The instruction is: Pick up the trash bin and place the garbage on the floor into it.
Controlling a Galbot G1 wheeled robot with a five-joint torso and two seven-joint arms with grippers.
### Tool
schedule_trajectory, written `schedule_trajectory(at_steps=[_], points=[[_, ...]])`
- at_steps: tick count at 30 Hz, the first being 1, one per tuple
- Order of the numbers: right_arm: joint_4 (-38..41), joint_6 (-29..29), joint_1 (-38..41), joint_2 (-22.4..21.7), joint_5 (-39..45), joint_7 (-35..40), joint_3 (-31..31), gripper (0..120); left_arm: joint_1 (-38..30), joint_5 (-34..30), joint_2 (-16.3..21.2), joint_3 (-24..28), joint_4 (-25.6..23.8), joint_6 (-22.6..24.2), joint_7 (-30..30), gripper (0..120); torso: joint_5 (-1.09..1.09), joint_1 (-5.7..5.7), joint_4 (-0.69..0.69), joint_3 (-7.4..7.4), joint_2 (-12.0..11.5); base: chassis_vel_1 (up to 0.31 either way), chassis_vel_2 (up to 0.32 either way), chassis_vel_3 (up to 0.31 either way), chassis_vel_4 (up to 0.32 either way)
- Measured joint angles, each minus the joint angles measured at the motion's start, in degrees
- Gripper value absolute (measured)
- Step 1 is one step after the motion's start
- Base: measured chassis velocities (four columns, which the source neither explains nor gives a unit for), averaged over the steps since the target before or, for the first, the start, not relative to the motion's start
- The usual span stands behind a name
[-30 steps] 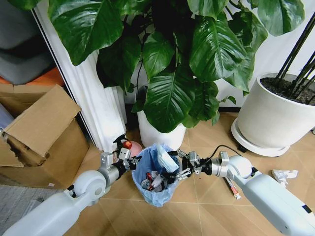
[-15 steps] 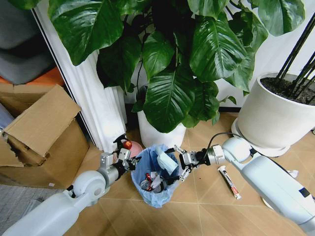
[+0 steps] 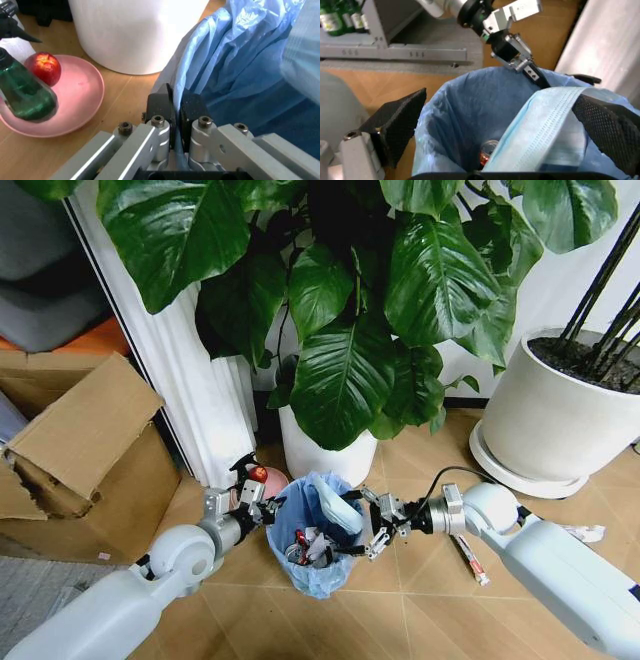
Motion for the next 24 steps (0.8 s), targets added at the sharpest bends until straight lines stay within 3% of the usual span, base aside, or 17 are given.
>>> schedule_trajectory(at_steps=[9, 14, 24], points=[[6.26, -6.85, -2.85, -2.47, 2.44, 15.15, -0.13, 100, -0.18, -0.17, -0.14, 0.30, 0.02, 0.18, -0.40, 0, -0.03, 0.00, 0.01, 0.00, 0.00, 0.000, 0.000, 0.000, 0.000], [11.20, -14.79, -2.13, -4.65, 12.23, 27.32, -3.19, 100, -0.64, -0.19, -0.35, 0.55, 0.13, 0.25, -0.50, 0, -0.01, 0.00, 0.01, 0.00, 0.01, 0.000, 0.000, 0.000, 0.000], [14.51, -19.18, -0.78, -7.78, 18.47, 29.90, -8.33, 100, -0.96, -0.29, -0.63, 0.68, 0.26, 0.31, -0.61, 0, -0.02, 0.00, 0.00, 0.00, 0.01, 0.000, 0.000, 0.000, 0.000]])
